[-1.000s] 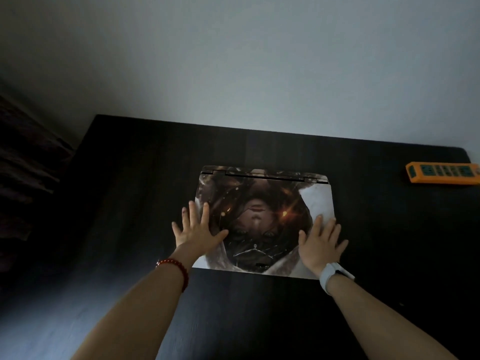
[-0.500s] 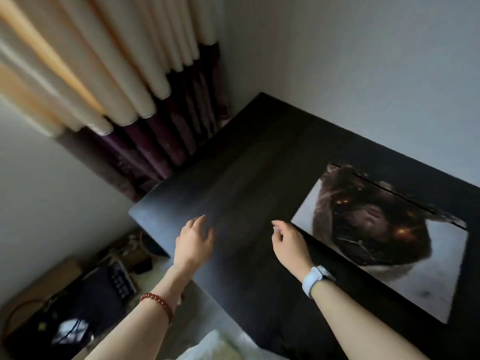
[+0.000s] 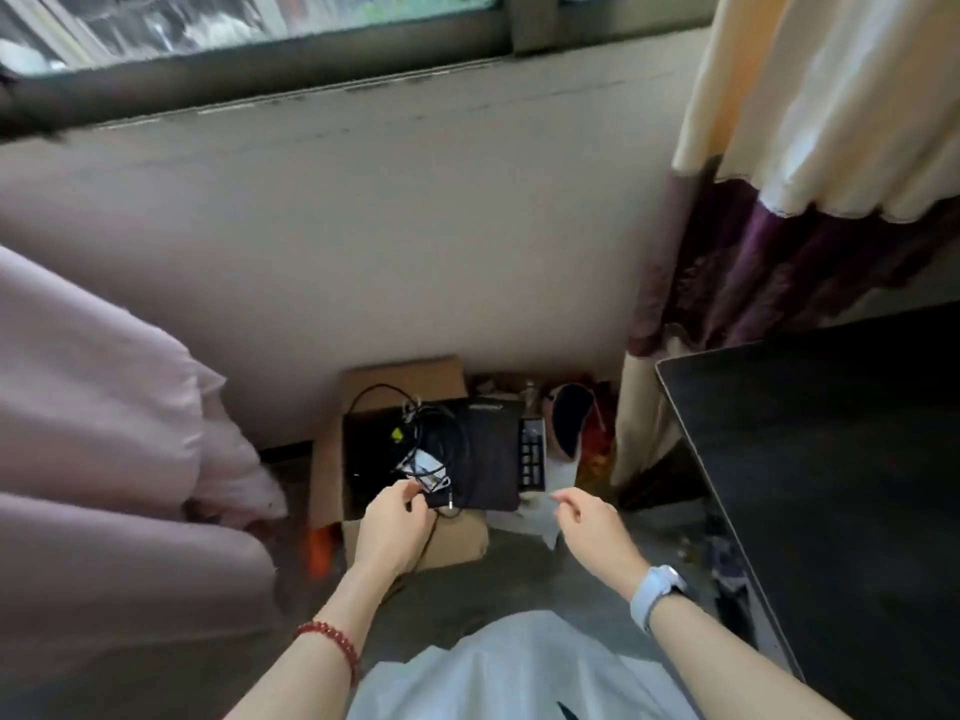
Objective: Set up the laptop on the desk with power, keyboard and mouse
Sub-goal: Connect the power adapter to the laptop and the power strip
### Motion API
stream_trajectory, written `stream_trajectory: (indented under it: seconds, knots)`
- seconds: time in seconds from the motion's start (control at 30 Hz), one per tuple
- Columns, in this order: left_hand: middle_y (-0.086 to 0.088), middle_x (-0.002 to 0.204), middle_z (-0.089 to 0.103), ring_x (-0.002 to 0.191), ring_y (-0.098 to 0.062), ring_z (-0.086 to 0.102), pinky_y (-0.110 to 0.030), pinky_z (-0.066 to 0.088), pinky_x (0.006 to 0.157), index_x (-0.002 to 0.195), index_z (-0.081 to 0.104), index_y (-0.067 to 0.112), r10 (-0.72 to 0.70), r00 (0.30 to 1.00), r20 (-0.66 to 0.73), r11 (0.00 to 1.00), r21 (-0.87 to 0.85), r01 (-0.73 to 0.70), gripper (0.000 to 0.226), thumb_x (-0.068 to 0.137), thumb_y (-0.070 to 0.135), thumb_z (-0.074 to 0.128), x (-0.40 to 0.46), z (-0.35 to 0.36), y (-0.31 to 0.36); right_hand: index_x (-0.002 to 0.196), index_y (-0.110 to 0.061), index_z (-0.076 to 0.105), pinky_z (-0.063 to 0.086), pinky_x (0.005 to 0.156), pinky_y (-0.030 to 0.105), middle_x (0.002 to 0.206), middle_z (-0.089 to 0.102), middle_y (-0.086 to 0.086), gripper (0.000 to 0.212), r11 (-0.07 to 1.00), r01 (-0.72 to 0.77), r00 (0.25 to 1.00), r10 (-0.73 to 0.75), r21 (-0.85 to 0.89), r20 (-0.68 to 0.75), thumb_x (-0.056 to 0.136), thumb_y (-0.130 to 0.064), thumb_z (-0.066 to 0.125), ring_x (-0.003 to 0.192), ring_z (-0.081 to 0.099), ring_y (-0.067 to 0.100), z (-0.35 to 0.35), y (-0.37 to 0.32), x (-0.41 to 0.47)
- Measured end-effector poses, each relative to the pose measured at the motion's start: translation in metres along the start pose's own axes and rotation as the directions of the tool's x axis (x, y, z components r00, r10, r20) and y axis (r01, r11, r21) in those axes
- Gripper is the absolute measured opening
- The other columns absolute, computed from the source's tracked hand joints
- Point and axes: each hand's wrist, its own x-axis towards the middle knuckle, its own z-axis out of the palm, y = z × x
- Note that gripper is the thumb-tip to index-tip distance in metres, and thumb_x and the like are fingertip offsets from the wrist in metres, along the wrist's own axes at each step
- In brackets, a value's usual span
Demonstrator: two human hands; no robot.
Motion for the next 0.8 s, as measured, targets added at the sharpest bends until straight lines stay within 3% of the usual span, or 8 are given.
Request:
stream_trajectory:
  seconds: [0.07,0.17,0.27,0.43,0.53,0.63,0.7,0.8]
  knots:
    - [-0.007,0.119,0.063,0.110,-0.023,0.057,-0.029,0.043,0.091,0.119,0.058,0.014,-0.073,0.997,-0.005,0.997,-0.021,0.073,0.031,0.091,0.019,0.046,0.008,-0.012,-0.027,0.119,-0.021,0.057,0.045,0.067,0.025,0.106,0.066,0.002,0.030,0.997,0.034,0.997,-0.029,-0.063,0.074,0.095,-0.021,0.037,0.082,0.058,0.013,0.021,-0.020,0.016]
    - [-0.006,0.118,0.063,0.110,-0.023,0.057,-0.030,0.044,0.090,0.118,0.058,0.016,-0.174,0.985,-0.010,0.984,-0.042,0.173,0.031,0.091,0.020,0.045,0.028,-0.015,-0.065,0.122,-0.019,0.054,0.046,0.089,0.028,0.122,0.060,0.001,0.031,0.978,0.112,0.981,-0.080,-0.178,0.177,0.095,-0.019,0.039,0.109,0.056,0.017,0.055,-0.043,0.054]
    - [-0.005,0.118,0.063,0.109,-0.022,0.057,-0.030,0.045,0.090,0.117,0.058,0.017,-0.221,0.975,0.002,0.974,-0.056,0.220,0.029,0.091,0.020,0.045,0.051,-0.007,-0.085,0.130,-0.019,0.047,0.043,0.093,0.030,0.128,0.055,0.001,0.036,0.896,0.260,0.955,-0.184,-0.361,0.233,0.094,-0.019,0.039,0.117,0.051,0.018,0.080,-0.059,0.104]
    - [-0.008,0.123,0.058,0.112,-0.026,0.054,-0.038,0.044,0.095,0.120,0.056,0.014,-0.256,0.965,-0.050,0.966,-0.047,0.254,0.031,0.092,0.018,0.044,0.143,0.007,-0.107,0.141,-0.016,0.026,0.036,0.100,0.040,0.141,0.039,0.004,0.054,0.542,0.539,0.842,-0.332,-0.645,0.424,0.090,-0.018,0.044,0.131,0.034,0.024,0.134,-0.080,0.230]
    - [-0.008,0.124,0.056,0.116,-0.025,0.051,-0.038,0.042,0.097,0.123,0.053,0.013,-0.244,0.967,-0.079,0.968,-0.077,0.238,0.032,0.093,0.018,0.043,0.186,0.023,-0.116,0.145,-0.013,0.015,0.021,0.112,0.047,0.151,0.025,0.005,0.069,0.359,0.623,0.778,-0.376,-0.696,0.503,0.085,-0.013,0.049,0.142,0.016,0.022,0.163,-0.079,0.288]
    - [-0.009,0.131,0.049,0.121,-0.024,0.046,-0.038,0.038,0.101,0.130,0.046,0.013,-0.283,0.958,-0.055,0.956,-0.098,0.277,0.037,0.093,0.018,0.043,0.212,0.053,-0.135,0.147,-0.013,0.004,0.007,0.113,0.056,0.156,0.013,0.005,0.081,0.175,0.709,0.693,-0.348,-0.683,0.631,0.083,-0.016,0.054,0.145,0.003,0.023,0.197,-0.067,0.337]
    - [-0.008,0.139,0.040,0.127,-0.025,0.038,-0.041,0.034,0.104,0.138,0.036,0.014,-0.301,0.953,-0.021,0.951,-0.087,0.298,0.046,0.093,0.020,0.045,0.213,0.068,-0.143,0.146,-0.011,0.004,0.006,0.112,0.059,0.155,0.017,0.008,0.077,0.047,0.725,0.662,-0.325,-0.688,0.675,0.085,-0.016,0.051,0.144,0.003,0.026,0.211,-0.062,0.353]
    - [-0.005,0.151,0.019,0.136,-0.025,0.023,-0.047,0.030,0.108,0.144,0.019,0.022,-0.313,0.949,0.036,0.948,-0.046,0.314,0.060,0.092,0.027,0.048,0.208,0.082,-0.152,0.142,-0.004,0.019,0.012,0.110,0.059,0.145,0.036,0.015,0.063,-0.127,0.742,0.587,-0.351,-0.658,0.730,0.086,-0.013,0.047,0.139,0.019,0.034,0.224,-0.064,0.366]
